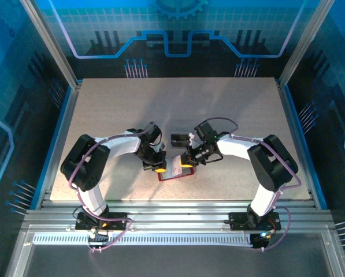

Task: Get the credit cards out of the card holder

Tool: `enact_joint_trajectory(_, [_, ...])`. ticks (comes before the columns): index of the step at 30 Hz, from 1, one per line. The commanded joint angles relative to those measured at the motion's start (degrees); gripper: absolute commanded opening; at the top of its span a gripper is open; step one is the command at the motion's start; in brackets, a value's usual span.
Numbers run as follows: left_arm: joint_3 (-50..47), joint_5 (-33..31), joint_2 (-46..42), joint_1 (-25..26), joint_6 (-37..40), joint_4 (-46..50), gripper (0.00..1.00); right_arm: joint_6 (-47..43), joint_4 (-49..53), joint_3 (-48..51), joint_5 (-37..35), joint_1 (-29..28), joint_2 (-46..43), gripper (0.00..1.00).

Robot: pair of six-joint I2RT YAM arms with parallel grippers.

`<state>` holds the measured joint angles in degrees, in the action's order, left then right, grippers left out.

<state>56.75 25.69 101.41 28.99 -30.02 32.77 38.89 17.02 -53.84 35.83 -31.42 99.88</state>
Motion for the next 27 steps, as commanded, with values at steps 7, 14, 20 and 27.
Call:
enact_joint_trajectory(7, [0.4, -4.9, -0.2, -0.5, 2.1, 5.1, 0.0, -5.8, 9.7, -4.5, -3.6, 0.7, -4.5, 0.0])
enact_joint_trajectory(14, [1.6, -5.0, -0.6, -0.6, 2.7, 4.8, 0.0, -13.5, 18.8, -9.7, -7.3, 0.9, -6.2, 0.0])
enact_joint_trajectory(20, [2.8, -5.9, -1.2, -1.1, 3.1, 4.8, 0.0, -26.1, 28.2, -16.0, -11.8, 0.9, -7.5, 0.02])
enact_joint_trajectory(27, [4.4, -4.0, -2.9, -1.7, 2.4, 4.2, 0.0, -43.4, 37.4, -24.0, -22.6, 0.9, -5.9, 0.0])
